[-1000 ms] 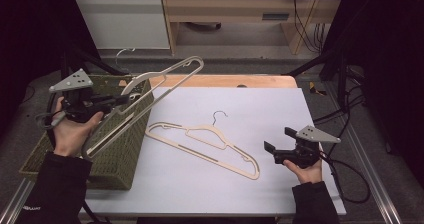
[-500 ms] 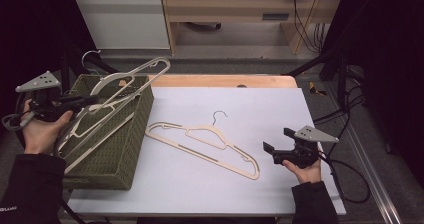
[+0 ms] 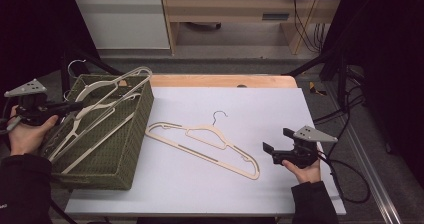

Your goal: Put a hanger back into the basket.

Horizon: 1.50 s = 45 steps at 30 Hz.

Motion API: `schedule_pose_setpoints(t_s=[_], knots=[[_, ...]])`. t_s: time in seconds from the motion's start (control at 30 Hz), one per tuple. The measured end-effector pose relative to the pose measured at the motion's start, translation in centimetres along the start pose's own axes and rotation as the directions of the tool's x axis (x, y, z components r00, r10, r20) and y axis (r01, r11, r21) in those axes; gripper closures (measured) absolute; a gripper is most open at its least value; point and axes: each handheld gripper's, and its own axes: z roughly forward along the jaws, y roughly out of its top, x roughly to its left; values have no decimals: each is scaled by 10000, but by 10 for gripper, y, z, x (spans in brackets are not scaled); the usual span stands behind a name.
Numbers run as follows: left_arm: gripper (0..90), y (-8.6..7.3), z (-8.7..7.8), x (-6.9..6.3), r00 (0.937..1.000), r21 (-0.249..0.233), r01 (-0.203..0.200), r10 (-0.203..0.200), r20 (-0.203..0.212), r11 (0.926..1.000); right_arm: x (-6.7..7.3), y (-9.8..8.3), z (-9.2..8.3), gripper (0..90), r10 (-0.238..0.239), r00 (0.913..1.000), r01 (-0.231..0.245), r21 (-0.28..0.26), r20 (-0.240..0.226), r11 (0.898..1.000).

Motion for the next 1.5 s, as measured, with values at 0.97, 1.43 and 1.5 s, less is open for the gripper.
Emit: schedule_pose_setpoints(t_s=[0.97,1.43,1.5], knots=[[840,-54,33,16,9770,1341,1952,-1808,-1127,9715,1,0,1,67,14,9999,-13,141,-126,9999],[776,-68,42,33,9022,2557,3505,-2515,-3503,9010,3,-2,5,68,-9,9999,12,217,-163,9998],[757,-71,43,34,8928,2821,3651,-2478,-3762,8872,3,-2,6,69,-6,9998,10,251,-180,9997]])
